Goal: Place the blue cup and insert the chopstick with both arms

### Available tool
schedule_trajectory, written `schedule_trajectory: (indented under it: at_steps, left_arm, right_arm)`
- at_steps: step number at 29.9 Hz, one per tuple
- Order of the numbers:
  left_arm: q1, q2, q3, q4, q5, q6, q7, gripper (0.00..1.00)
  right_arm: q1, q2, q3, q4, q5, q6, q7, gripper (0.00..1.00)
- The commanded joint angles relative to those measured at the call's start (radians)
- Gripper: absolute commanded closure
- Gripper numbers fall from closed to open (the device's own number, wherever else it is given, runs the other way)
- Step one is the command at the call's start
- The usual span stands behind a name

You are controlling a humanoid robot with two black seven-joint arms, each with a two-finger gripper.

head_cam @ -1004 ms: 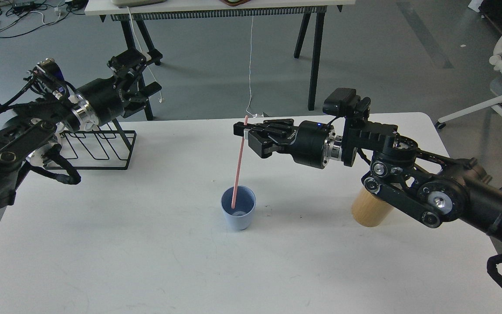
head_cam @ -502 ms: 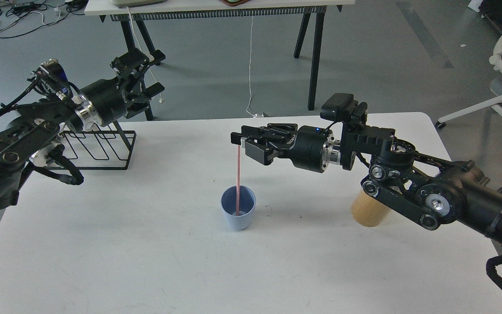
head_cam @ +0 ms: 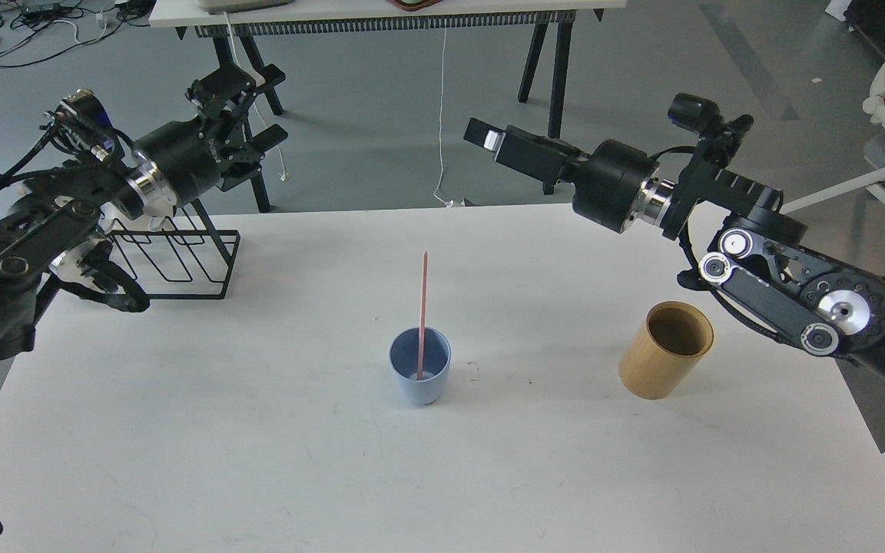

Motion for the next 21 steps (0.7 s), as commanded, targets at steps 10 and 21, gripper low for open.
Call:
schedule_trajectory:
  at_steps: [10, 21]
  left_arm:
    - [0.044, -0.002, -0.046, -0.032, 0.0, 0.0, 0.0, 0.0]
    - [0.102, 0.038, -0.08, -0.107, -0.008, 0.0, 0.0, 0.0]
  right_arm:
    - [-0.092, -0.102, 0.072, -0.003, 0.695, 0.005, 0.006, 0.0]
    - [-0.111, -0.088, 0.086, -0.181, 1.089, 0.331, 0.086, 0.0]
